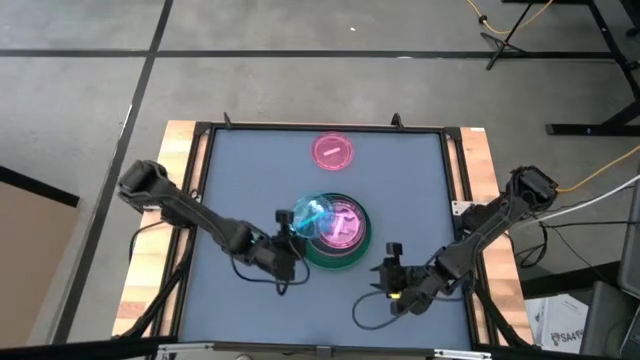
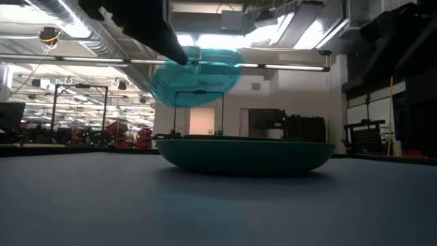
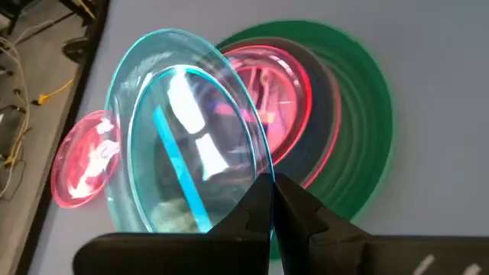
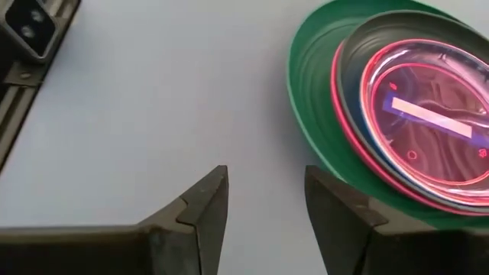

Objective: Stack plastic plates
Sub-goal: Stack the blue plate on top of the pink plate, then stack the pink plate on top of the blue plate

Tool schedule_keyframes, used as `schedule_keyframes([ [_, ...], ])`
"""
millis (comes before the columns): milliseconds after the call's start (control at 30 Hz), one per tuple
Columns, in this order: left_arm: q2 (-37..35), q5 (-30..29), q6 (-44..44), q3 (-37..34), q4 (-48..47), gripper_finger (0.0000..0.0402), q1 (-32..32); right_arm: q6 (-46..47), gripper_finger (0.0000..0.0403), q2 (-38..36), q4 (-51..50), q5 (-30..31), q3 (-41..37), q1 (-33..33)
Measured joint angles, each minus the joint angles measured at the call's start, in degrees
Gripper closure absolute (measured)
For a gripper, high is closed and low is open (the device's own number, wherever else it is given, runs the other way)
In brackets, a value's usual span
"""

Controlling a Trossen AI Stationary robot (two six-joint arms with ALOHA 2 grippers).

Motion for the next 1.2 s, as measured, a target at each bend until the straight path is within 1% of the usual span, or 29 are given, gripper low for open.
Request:
schedule_keyframes([
  [200, 7.68, 0.89, 5.70, 4.89, 6.00, 0.0401, 0.90, 2.26, 0.0238, 0.00, -0.44, 3.30, 0.00, 2.97],
  [333, 12.30, 2.67, 9.02, 7.77, 8.37, 0.0401, 1.84, 2.94, 0.0238, 0.00, -1.93, 3.46, 0.02, 4.15],
  [467, 15.85, 3.15, 11.14, 8.34, 11.20, 0.0401, 3.21, 2.97, 0.0238, 0.00, -2.86, 3.44, 0.02, 4.09],
  [633, 18.42, 3.60, 11.88, 8.34, 12.75, 0.0401, 5.24, 2.80, 0.0238, 0.02, -3.06, 3.75, 0.02, 4.06],
  [833, 18.80, 7.89, 13.61, 8.34, 13.87, 0.0400, 7.77, 1.91, 0.0238, 0.00, -3.09, 3.74, 0.02, 4.06],
  [900, 18.82, 9.04, 13.69, 8.34, 13.83, 0.0388, 8.37, 1.40, 0.0238, 0.02, -3.02, 3.72, 0.02, 4.06],
  [1100, 18.80, 12.70, 13.06, 8.34, 13.21, 0.0329, 8.35, 1.10, 0.0238, 0.02, -3.05, 3.66, 0.02, 4.06],
  [1200, 17.45, 12.95, 12.87, 8.34, 11.75, 0.0313, 7.71, 0.12, 0.0238, 0.02, -3.02, 3.44, 0.02, 4.06],
])
